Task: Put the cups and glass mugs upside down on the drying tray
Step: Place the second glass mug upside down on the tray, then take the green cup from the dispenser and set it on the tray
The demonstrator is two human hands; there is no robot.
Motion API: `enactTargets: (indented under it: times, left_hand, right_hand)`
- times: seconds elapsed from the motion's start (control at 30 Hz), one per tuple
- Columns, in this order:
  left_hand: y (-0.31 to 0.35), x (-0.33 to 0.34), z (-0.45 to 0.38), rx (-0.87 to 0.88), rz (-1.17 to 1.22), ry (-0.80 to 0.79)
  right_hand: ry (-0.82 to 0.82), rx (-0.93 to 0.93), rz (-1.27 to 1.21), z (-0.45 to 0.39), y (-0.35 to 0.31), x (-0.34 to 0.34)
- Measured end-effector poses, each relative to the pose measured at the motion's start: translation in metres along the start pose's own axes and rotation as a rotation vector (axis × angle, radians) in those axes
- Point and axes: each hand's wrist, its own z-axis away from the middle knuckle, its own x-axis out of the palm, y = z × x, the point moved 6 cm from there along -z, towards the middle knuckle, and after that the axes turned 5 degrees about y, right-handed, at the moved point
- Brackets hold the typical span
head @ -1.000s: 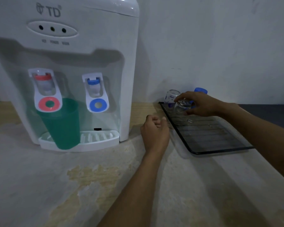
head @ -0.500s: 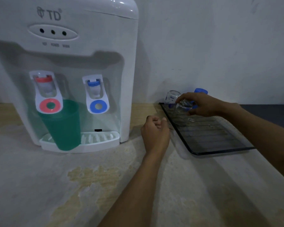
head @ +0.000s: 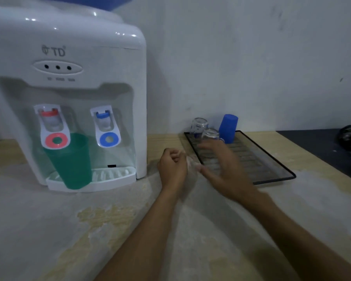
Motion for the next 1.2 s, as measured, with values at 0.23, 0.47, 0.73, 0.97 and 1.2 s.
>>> enactTargets:
  times: [0.23,0.47,0.73,0.97,1.2]
  left_hand:
    - [0.014,-0.008,0.019,0.044,-0.061,-0.042]
    - [0.023,-0.034,0.051,0.111,-0.145,-0.102]
    - [0.050,-0.102,0.090,0.367,-0.255,-0.089]
    - [0.071,-0.186,0.092,0.680,-0.445,0.000]
    - [0.077,-0.268,0.063,0.634,-0.378,0.602]
  right_hand:
    - [-0.033,-0.109,0.002,0.064,-0.022,0.023]
    - [-0.017,-0.196,0.068,0.067,-0.031,0.023]
    - [-0.064,-0.244,0.103,0.074,-0.047,0.021]
    - [-0.094,-0.276,0.099,0.074,-0.049,0.028]
    - [-0.138,-0.246,0.099,0.070,-0.048,0.036]
